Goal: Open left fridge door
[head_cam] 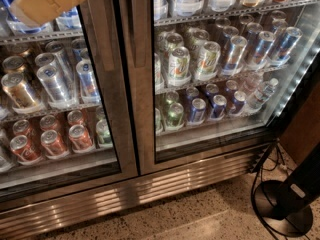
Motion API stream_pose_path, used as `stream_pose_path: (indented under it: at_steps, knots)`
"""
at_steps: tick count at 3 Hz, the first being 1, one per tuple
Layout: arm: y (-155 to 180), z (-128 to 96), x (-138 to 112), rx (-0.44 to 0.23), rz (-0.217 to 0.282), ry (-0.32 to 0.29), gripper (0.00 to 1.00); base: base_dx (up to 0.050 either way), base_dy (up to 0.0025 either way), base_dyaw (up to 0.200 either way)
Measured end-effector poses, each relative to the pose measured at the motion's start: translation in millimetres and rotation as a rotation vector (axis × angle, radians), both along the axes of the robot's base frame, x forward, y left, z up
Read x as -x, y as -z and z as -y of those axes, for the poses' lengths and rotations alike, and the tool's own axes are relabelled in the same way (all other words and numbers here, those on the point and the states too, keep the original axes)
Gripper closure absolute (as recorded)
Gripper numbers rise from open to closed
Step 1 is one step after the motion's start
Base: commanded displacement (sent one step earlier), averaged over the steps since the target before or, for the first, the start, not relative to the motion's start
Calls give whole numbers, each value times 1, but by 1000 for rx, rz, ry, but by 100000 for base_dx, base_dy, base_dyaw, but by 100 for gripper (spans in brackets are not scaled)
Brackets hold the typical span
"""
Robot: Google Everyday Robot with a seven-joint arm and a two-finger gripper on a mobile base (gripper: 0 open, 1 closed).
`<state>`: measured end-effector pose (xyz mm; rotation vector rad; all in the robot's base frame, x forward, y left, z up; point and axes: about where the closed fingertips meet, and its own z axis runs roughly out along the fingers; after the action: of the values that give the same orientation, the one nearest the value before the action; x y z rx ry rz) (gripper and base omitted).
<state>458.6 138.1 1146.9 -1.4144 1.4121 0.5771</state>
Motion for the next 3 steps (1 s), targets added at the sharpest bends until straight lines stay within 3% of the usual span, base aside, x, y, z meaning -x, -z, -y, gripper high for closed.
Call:
stream_pose_path:
  at_steps: [3]
  knots:
    - [12, -6, 2, -7, -9, -16, 0, 0, 0, 0]
